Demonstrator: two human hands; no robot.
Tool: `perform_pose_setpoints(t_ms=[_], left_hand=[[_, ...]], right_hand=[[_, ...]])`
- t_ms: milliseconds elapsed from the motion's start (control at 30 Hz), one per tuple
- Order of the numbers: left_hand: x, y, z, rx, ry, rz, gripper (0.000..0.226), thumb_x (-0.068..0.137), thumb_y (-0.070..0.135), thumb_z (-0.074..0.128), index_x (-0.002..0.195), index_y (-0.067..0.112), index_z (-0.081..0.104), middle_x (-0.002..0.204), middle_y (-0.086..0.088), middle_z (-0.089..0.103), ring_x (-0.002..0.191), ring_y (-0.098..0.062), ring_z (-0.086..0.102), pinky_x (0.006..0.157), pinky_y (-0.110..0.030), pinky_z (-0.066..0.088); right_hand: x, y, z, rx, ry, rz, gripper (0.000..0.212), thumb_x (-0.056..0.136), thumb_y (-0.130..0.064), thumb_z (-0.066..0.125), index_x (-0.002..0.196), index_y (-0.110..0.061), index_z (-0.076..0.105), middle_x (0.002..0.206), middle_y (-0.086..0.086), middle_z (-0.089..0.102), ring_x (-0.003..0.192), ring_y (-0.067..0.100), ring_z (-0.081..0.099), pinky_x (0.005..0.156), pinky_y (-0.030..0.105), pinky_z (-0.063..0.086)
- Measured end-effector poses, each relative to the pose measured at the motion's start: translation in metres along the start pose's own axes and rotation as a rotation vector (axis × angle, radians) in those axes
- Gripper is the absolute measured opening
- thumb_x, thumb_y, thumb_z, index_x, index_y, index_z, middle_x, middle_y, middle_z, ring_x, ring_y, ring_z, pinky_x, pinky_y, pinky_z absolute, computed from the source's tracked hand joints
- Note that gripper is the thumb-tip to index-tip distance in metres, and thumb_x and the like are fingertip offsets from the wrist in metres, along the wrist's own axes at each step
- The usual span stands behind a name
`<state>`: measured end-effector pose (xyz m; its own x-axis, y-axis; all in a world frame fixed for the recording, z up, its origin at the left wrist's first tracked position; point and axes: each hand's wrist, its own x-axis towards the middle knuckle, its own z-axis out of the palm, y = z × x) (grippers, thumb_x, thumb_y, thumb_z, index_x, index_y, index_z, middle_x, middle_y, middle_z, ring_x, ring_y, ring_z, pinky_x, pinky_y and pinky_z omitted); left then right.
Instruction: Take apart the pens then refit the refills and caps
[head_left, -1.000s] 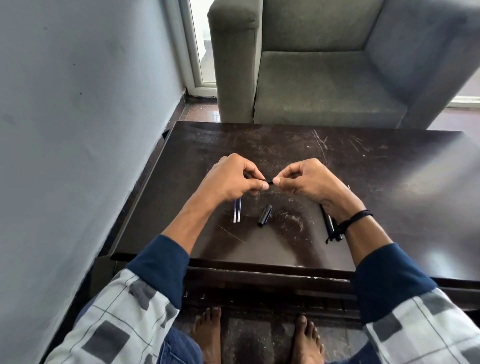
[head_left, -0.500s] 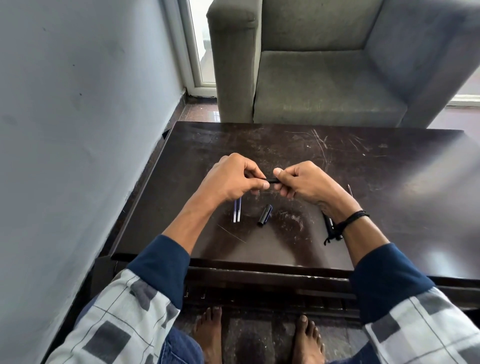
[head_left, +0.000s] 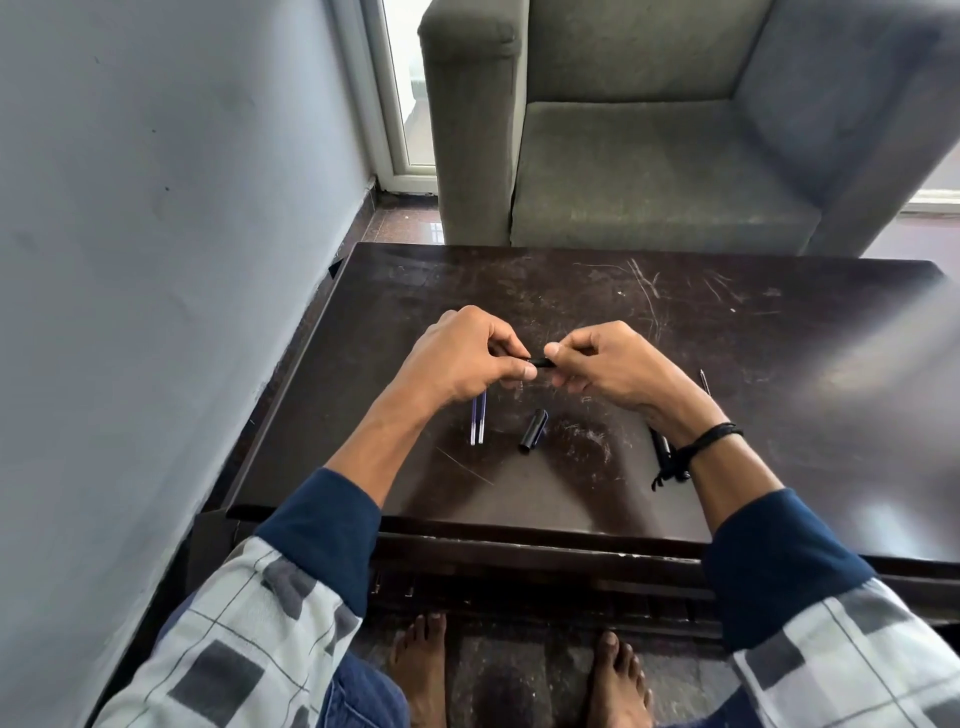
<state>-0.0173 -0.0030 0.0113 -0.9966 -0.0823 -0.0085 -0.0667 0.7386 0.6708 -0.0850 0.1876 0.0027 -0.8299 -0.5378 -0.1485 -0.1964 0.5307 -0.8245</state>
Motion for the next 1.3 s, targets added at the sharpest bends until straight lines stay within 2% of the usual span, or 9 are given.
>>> perform_pose_setpoints(t_ms=[200, 300, 467, 633, 800, 900, 967, 1167, 1300], left_hand=[[-0.0007, 0.0007, -0.0003, 0.008, -0.004, 0.022, 0.007, 0.080, 0.041, 0.082, 0.080, 0.039, 0.075, 0.066, 0.017, 0.074, 0.074, 0.003, 0.070, 0.088, -0.039, 0.056], [-0.0011, 0.0007, -0.0010, 0.016, 0.003, 0.021, 0.007, 0.080, 0.040, 0.082, 0.080, 0.038, 0.075, 0.066, 0.017, 0.074, 0.072, 0.004, 0.070, 0.087, -0.038, 0.057], [-0.0014, 0.0007, -0.0015, 0.020, 0.010, 0.013, 0.008, 0.080, 0.039, 0.083, 0.079, 0.037, 0.075, 0.065, 0.016, 0.074, 0.069, 0.005, 0.069, 0.086, -0.037, 0.057], [-0.0016, 0.0018, 0.0000, 0.022, 0.006, 0.019, 0.008, 0.079, 0.042, 0.083, 0.082, 0.037, 0.077, 0.066, 0.015, 0.074, 0.069, 0.002, 0.069, 0.083, -0.035, 0.057], [-0.0015, 0.0016, -0.0019, -0.001, 0.007, 0.012, 0.011, 0.079, 0.038, 0.085, 0.086, 0.033, 0.079, 0.070, 0.013, 0.075, 0.066, 0.007, 0.066, 0.077, -0.028, 0.052], [-0.0018, 0.0015, -0.0041, -0.021, -0.054, 0.010, 0.015, 0.082, 0.027, 0.084, 0.096, 0.030, 0.080, 0.078, 0.009, 0.078, 0.081, -0.003, 0.073, 0.091, -0.036, 0.055], [-0.0026, 0.0023, -0.0045, -0.031, -0.072, 0.007, 0.016, 0.085, 0.022, 0.081, 0.100, 0.027, 0.079, 0.077, 0.008, 0.078, 0.082, -0.002, 0.074, 0.097, -0.037, 0.055], [-0.0047, 0.0075, -0.0009, 0.026, -0.005, 0.023, 0.011, 0.087, 0.025, 0.078, 0.097, 0.030, 0.079, 0.071, 0.013, 0.076, 0.075, 0.004, 0.070, 0.090, -0.031, 0.055], [-0.0058, 0.0091, -0.0004, 0.102, 0.007, 0.038, 0.012, 0.087, 0.030, 0.078, 0.098, 0.034, 0.079, 0.078, 0.013, 0.077, 0.083, -0.005, 0.070, 0.087, -0.034, 0.054]], right_hand=[[-0.0004, -0.0041, 0.0012, -0.020, -0.007, 0.028, 0.042, 0.104, -0.032, 0.054, 0.070, -0.012, 0.068, 0.063, -0.002, 0.068, 0.059, 0.009, 0.061, 0.066, 0.022, 0.051], [-0.0019, -0.0047, 0.0025, -0.011, 0.004, 0.041, 0.044, 0.103, -0.038, 0.054, 0.072, -0.011, 0.071, 0.064, -0.002, 0.070, 0.061, 0.009, 0.063, 0.072, 0.030, 0.054], [-0.0031, -0.0028, -0.0002, -0.025, 0.029, -0.030, 0.027, 0.096, -0.034, 0.067, 0.077, -0.015, 0.072, 0.071, -0.002, 0.073, 0.067, 0.014, 0.064, 0.070, 0.036, 0.053], [-0.0011, -0.0022, 0.0031, -0.002, -0.017, 0.032, 0.039, 0.102, -0.033, 0.058, 0.068, -0.014, 0.067, 0.062, -0.003, 0.069, 0.063, 0.011, 0.062, 0.077, 0.035, 0.054], [-0.0055, -0.0084, 0.0029, -0.002, 0.007, 0.017, 0.034, 0.103, -0.031, 0.057, 0.074, -0.015, 0.067, 0.071, -0.002, 0.073, 0.064, 0.008, 0.065, 0.072, 0.027, 0.054], [-0.0064, -0.0099, 0.0023, -0.010, 0.030, 0.022, 0.035, 0.103, -0.032, 0.055, 0.075, -0.014, 0.067, 0.069, -0.001, 0.071, 0.061, 0.007, 0.063, 0.069, 0.027, 0.052], [-0.0057, -0.0094, 0.0017, -0.008, 0.044, 0.038, 0.037, 0.103, -0.033, 0.055, 0.075, -0.012, 0.067, 0.069, 0.001, 0.069, 0.063, 0.011, 0.062, 0.070, 0.029, 0.052], [-0.0038, -0.0080, 0.0005, -0.024, 0.047, 0.085, 0.045, 0.103, -0.035, 0.054, 0.064, -0.015, 0.062, 0.058, -0.003, 0.062, 0.052, 0.006, 0.054, 0.061, 0.022, 0.046], [-0.0070, -0.0073, 0.0021, 0.162, 0.048, 0.156, 0.044, 0.102, -0.030, 0.059, 0.062, -0.011, 0.063, 0.053, 0.000, 0.059, 0.049, 0.009, 0.051, 0.054, 0.019, 0.044]])
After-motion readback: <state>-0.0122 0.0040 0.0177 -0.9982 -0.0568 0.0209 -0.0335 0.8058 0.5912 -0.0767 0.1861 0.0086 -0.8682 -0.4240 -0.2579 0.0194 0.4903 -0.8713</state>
